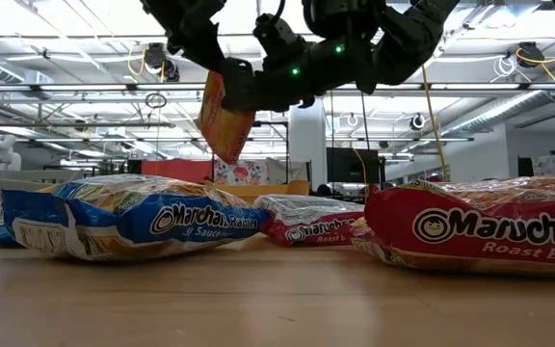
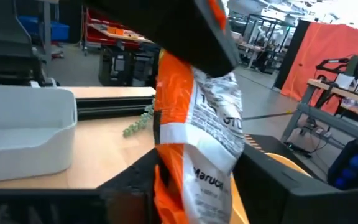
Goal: Sort Maruchan noodles
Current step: Put the top left orange bag into the yellow bin
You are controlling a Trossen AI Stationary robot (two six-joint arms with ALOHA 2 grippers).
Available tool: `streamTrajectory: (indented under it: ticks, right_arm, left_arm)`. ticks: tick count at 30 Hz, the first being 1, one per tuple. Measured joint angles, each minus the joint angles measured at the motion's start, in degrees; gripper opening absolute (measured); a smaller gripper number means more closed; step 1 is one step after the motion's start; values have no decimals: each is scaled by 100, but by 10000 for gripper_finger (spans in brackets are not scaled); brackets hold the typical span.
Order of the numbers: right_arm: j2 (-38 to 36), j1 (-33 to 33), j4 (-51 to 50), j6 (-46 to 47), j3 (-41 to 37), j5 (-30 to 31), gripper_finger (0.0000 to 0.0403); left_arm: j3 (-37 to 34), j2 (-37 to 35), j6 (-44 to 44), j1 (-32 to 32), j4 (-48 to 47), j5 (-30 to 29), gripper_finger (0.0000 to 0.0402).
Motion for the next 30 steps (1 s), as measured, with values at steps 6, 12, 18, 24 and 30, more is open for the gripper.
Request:
streamTrajectory:
  ticks: [6,12,18,24,30]
  right_arm:
    - [0,-97,-2,-276,0,-63,113]
    - [0,-258,-2,-321,-7,-441,106]
    - [-2,-464,40,-301,-2,-517,104]
    - [-2,-676,61,-289,-2,-957,99]
    - [-2,-1174,52,33,0,-1413,98]
  left_arm:
    - [0,0,-129,-11,-170,-21,5]
    - [0,-6,-241,-222,-281,-47,22]
    - [0,2,-372,-575,-395,167,132]
    - [0,-39,-794,-890,-640,-824,245]
    - [0,-401,-1492,-1321,-1395,-1490,272]
